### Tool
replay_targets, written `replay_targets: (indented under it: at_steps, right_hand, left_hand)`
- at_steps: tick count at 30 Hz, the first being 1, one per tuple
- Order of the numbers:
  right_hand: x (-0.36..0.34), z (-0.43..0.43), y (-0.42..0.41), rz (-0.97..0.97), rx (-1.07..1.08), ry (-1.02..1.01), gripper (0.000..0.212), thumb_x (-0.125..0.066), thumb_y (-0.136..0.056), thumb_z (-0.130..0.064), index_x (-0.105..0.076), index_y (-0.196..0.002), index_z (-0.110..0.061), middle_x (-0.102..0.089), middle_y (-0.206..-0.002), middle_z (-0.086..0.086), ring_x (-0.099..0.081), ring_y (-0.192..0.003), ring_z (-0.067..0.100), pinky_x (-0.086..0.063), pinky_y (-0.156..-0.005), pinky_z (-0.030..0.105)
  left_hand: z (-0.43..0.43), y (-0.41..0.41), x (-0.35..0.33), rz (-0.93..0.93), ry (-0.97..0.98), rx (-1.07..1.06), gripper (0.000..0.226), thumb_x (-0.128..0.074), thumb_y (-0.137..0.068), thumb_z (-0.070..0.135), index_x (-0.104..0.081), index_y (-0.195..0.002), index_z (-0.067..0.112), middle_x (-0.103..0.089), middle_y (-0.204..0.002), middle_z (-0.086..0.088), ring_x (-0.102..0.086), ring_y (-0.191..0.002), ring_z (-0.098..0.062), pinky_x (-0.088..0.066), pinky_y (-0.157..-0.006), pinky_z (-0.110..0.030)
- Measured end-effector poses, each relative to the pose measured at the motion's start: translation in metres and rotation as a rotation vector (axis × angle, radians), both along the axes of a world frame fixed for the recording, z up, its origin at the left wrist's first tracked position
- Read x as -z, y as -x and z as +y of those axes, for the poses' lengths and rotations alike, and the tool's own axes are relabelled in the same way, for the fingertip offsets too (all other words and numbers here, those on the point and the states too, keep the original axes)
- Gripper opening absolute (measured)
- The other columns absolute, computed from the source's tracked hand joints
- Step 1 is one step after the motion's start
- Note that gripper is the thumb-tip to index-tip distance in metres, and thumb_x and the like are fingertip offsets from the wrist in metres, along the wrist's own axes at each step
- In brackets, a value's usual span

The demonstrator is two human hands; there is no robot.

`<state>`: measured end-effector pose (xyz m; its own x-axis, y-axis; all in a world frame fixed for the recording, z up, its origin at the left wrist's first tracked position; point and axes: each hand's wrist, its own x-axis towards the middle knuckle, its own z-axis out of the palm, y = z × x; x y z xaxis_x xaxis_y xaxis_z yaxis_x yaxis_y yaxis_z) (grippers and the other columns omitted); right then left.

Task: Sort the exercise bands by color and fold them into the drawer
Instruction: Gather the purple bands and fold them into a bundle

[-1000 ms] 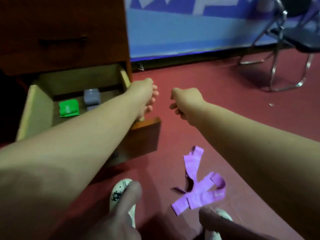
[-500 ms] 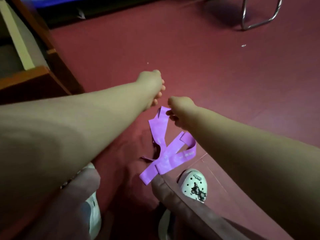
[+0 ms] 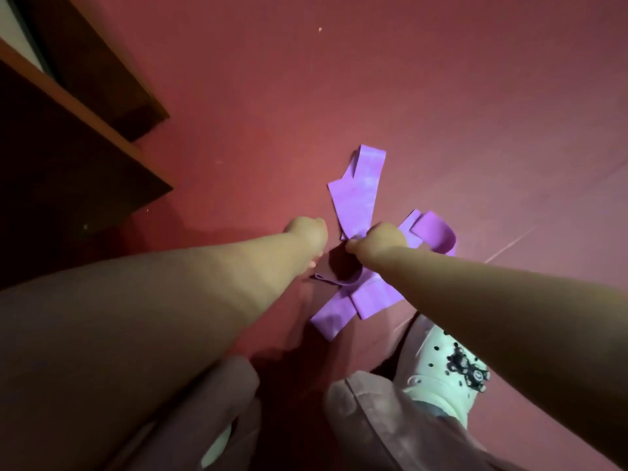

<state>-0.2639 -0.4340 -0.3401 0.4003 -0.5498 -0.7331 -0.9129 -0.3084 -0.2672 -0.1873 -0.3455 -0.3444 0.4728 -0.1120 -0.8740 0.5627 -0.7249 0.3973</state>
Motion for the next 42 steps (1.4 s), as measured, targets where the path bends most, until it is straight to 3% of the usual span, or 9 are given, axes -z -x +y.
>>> replay_targets:
  at_steps: [6, 14, 19, 23, 27, 31, 34, 39, 42]
  right_hand:
    - [0.019, 0.006, 0.009, -0.039, 0.009, 0.057, 0.039, -0.054, -0.09, -0.019, -0.049, -0.127, -0.007, -0.054, -0.126, 0.016, -0.057, -0.111, 0.035, -0.05, -0.089, 0.041]
    - [0.029, 0.024, 0.008, -0.335, 0.111, -0.011, 0.024, -0.06, -0.084, -0.015, -0.06, -0.109, -0.016, -0.067, -0.111, 0.007, -0.062, -0.101, 0.026, -0.048, -0.077, 0.03]
    - [0.02, 0.044, 0.01, -0.502, -0.021, -0.143, 0.046, -0.064, -0.083, -0.012, -0.059, -0.128, -0.018, -0.061, -0.087, -0.008, -0.056, -0.078, 0.008, -0.041, -0.069, 0.011]
    - [0.005, 0.055, 0.014, -0.613, -0.246, -0.165, 0.027, -0.061, -0.082, -0.008, -0.071, -0.106, -0.016, -0.057, -0.063, 0.002, -0.04, -0.052, 0.009, -0.036, -0.051, 0.013]
    - [-0.006, 0.063, 0.016, -0.657, -0.359, -0.178, 0.04, -0.061, -0.083, -0.005, -0.068, -0.12, -0.02, -0.06, -0.081, 0.006, -0.056, -0.075, 0.019, -0.044, -0.075, 0.025]
    - [0.006, 0.069, 0.018, -0.572, -0.436, -0.196, 0.056, -0.06, -0.084, -0.006, -0.055, -0.137, -0.022, -0.055, -0.1, 0.001, -0.052, -0.089, 0.016, -0.036, -0.081, 0.017]
    - [0.016, 0.071, 0.021, -0.562, -0.452, -0.232, 0.061, -0.062, -0.082, -0.005, -0.052, -0.14, -0.023, -0.054, -0.095, 0.001, -0.047, -0.075, 0.01, -0.033, -0.072, 0.014]
    - [0.033, 0.07, 0.018, -0.532, -0.016, -0.429, 0.024, -0.052, -0.086, -0.027, -0.066, -0.104, -0.018, -0.064, -0.083, -0.007, -0.057, -0.076, 0.013, -0.048, -0.081, 0.029]
    - [0.04, 0.053, 0.016, -0.452, -0.114, -0.1, 0.021, -0.054, -0.086, -0.02, -0.061, -0.103, -0.011, -0.067, -0.098, 0.002, -0.06, -0.089, 0.024, -0.048, -0.086, 0.032]
  left_hand:
    - [0.018, 0.005, 0.011, 0.015, 0.021, -0.035, 0.031, -0.038, -0.098, 0.029, -0.056, -0.122, 0.018, -0.06, -0.099, 0.006, -0.051, -0.066, -0.007, -0.036, -0.055, -0.024]
    - [0.03, 0.009, 0.012, 0.07, 0.101, 0.052, 0.047, -0.035, -0.097, 0.049, -0.063, -0.114, 0.017, -0.065, -0.101, 0.002, -0.052, -0.082, -0.015, -0.032, -0.065, -0.027]
    - [0.031, 0.001, 0.007, 0.082, 0.22, 0.003, 0.051, -0.038, -0.091, 0.06, -0.067, -0.098, 0.02, -0.07, -0.101, 0.001, -0.06, -0.09, -0.014, -0.034, -0.093, -0.039]
    - [0.033, -0.004, 0.005, 0.041, 0.209, -0.048, 0.035, -0.055, -0.088, 0.051, -0.057, -0.071, 0.021, -0.063, -0.069, 0.002, -0.056, -0.066, -0.018, -0.043, -0.064, -0.024]
    - [0.036, -0.013, 0.012, 0.096, 0.272, -0.172, 0.025, -0.047, -0.098, 0.038, -0.06, -0.089, 0.019, -0.07, -0.105, 0.002, -0.061, -0.081, -0.021, -0.049, -0.087, -0.035]
    - [0.041, -0.017, 0.014, 0.133, 0.458, -0.418, 0.035, -0.031, -0.105, 0.028, -0.045, -0.135, 0.017, -0.059, -0.129, -0.008, -0.058, -0.106, -0.026, -0.048, -0.084, -0.037]
    - [0.045, -0.022, 0.016, 0.09, 0.486, -0.393, 0.033, -0.028, -0.104, 0.03, -0.045, -0.131, 0.021, -0.062, -0.103, -0.002, -0.062, -0.094, -0.024, -0.039, -0.094, -0.035]
    - [0.048, -0.028, 0.02, 0.039, 0.388, -0.375, 0.051, -0.016, -0.102, 0.053, -0.057, -0.109, 0.024, -0.052, -0.071, -0.002, -0.052, -0.058, -0.019, -0.04, -0.068, -0.028]
    - [0.054, -0.028, 0.024, 0.05, 0.365, -0.399, 0.059, -0.011, -0.099, 0.06, -0.058, -0.101, 0.025, -0.048, -0.065, -0.001, -0.044, -0.052, -0.017, -0.038, -0.065, -0.027]
